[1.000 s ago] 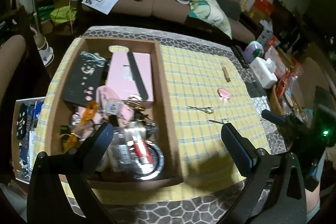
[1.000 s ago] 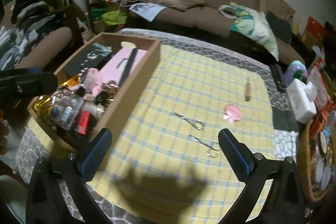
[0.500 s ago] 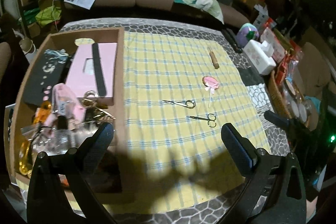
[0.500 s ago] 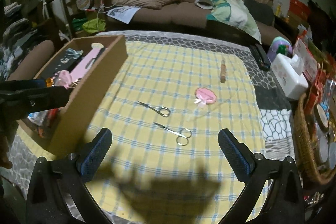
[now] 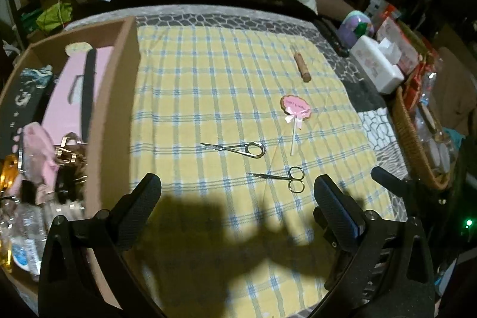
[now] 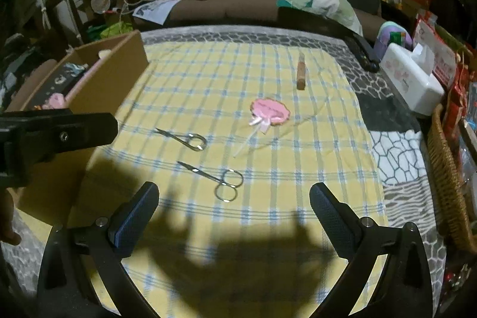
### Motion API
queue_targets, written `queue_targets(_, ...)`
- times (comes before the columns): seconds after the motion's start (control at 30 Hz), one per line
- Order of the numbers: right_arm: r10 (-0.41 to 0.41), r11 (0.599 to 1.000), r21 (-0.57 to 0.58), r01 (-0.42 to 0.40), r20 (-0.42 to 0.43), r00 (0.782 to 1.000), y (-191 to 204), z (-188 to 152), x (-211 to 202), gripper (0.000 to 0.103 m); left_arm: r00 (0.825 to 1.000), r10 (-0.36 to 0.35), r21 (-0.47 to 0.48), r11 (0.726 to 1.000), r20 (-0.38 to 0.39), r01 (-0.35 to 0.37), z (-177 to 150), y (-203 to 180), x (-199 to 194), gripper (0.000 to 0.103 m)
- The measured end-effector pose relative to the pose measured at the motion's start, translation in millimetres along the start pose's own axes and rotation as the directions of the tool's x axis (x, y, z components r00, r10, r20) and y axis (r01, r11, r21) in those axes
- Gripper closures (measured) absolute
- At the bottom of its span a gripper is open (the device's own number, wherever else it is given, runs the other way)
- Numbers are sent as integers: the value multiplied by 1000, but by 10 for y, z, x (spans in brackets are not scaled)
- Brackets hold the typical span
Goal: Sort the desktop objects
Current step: 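Move both open tools toward the two silver scissors on the table, then grasp the silver scissors by the finger rings with the right tool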
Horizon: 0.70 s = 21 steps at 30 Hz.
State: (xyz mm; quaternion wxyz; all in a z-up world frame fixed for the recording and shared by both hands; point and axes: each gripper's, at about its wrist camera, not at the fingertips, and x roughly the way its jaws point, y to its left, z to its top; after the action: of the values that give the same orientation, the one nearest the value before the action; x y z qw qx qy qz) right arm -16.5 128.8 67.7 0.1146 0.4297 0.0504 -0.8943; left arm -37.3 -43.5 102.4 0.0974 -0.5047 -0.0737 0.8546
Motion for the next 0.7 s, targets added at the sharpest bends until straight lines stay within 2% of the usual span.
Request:
queue_targets(0.2,25,1000,13,-25,-25,999,-178,-59,222,2,999,8,-28,1000,-39,-9,67,4,338,0)
queue_targets(0.27,68,997,28,-67,-28,997,-239,-72,263,9,999,7,-41,999,-53,-9,109,26,436,0)
queue_targets(0.33,101,994,37,-99,-44,994,-305,-102,318,25,998,12,-42,999,-61,-15,152,44,505,0)
queue_targets(0.43,140,990,19,-139,-52,989,-334,-165,377,33,997,29,-20,999,-68,-30,215,51,600,0)
queue_targets(0.57,202,978,-44,-204,-44,978,-227,-210,427,34,995,47,11,999,-93,-46,263,55,738,0)
queue_targets(0.7,232,967,-98,-236,-47,971,-77,-196,544,35,993,21,-31,999,-116,-24,271,147,807,0)
